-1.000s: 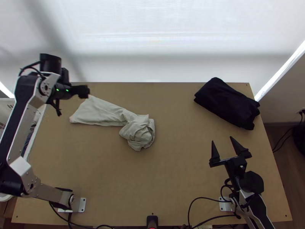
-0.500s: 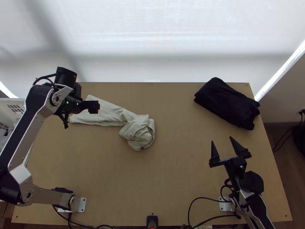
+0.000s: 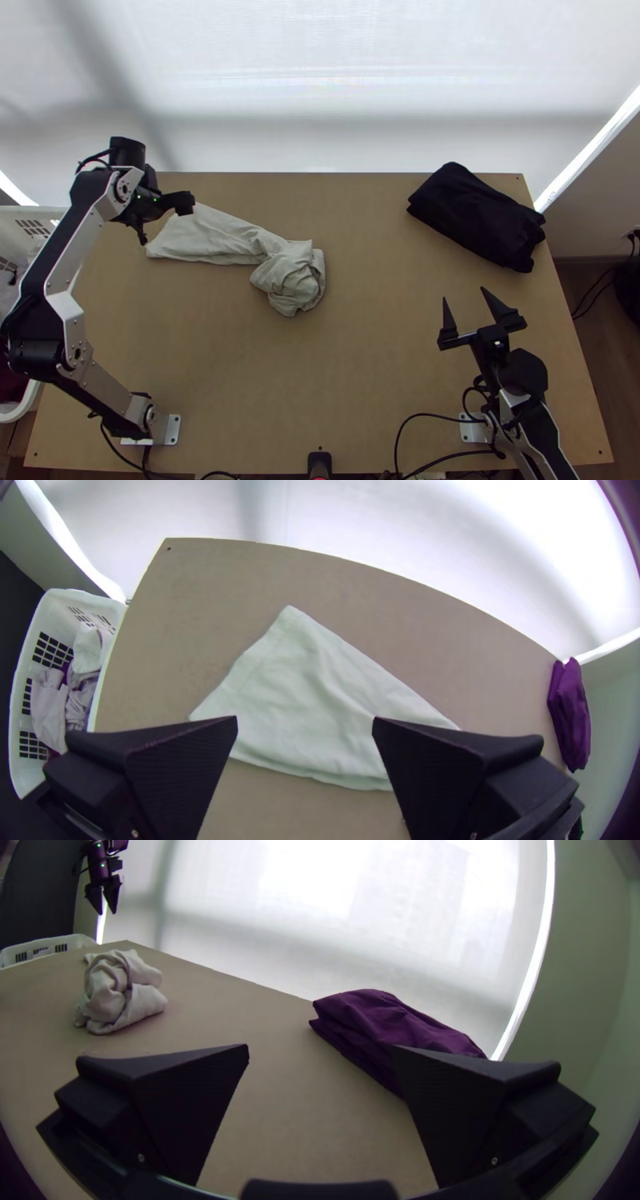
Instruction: Fold the t-shirt
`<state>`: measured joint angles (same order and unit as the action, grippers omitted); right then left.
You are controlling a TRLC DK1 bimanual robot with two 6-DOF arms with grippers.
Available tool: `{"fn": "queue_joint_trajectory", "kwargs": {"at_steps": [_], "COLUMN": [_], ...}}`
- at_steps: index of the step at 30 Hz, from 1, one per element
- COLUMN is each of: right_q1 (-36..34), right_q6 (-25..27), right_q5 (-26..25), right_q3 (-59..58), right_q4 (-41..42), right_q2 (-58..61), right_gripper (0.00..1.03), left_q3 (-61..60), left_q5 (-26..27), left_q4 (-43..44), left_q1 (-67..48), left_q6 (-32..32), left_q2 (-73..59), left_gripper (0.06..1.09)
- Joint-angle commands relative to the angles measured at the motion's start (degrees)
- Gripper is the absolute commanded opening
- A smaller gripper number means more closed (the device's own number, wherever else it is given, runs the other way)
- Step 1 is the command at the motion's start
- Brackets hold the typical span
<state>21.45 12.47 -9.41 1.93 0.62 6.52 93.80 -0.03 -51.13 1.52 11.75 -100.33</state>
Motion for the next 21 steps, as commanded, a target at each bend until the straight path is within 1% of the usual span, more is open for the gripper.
{"fn": "queue_joint_trajectory", "kwargs": {"at_steps": [1, 6, 10, 13, 16, 21], "right_q1": [2.37, 8.61, 16.78, 22.32, 25.48, 29.52], "right_q6": [2.74, 2.82, 4.49, 4.49, 3.18, -1.48], "right_q5": [0.62, 0.62, 0.71, 1.06, 2.55, 4.93], "right_q3": [6.50, 18.90, 28.48, 36.74, 43.51, 54.40], "right_q4": [-1.33, -5.11, -8.27, -11.43, -13.10, -13.89], "right_q2": [4.99, 23.18, 35.40, 46.91, 56.76, 70.38], "right_gripper": [0.99, 0.99, 0.99, 0.99, 0.99, 0.99], "left_q3": [-0.81, -3.36, -5.03, -6.17, -6.70, -7.05], "left_q5": [0.30, 0.47, 1.35, 1.53, 1.53, 1.44], "left_q4": [1.30, 3.59, 4.73, 5.43, 5.43, 5.43], "left_q1": [1.29, 3.14, 3.67, 3.58, 3.40, 3.58], "left_q6": [-1.46, -2.87, -2.43, -1.73, -1.20, -1.20], "left_q2": [-1.62, -0.83, 1.90, 4.18, 5.68, 8.14], "left_gripper": [1.04, 1.04, 1.04, 1.04, 1.04, 1.04]}}
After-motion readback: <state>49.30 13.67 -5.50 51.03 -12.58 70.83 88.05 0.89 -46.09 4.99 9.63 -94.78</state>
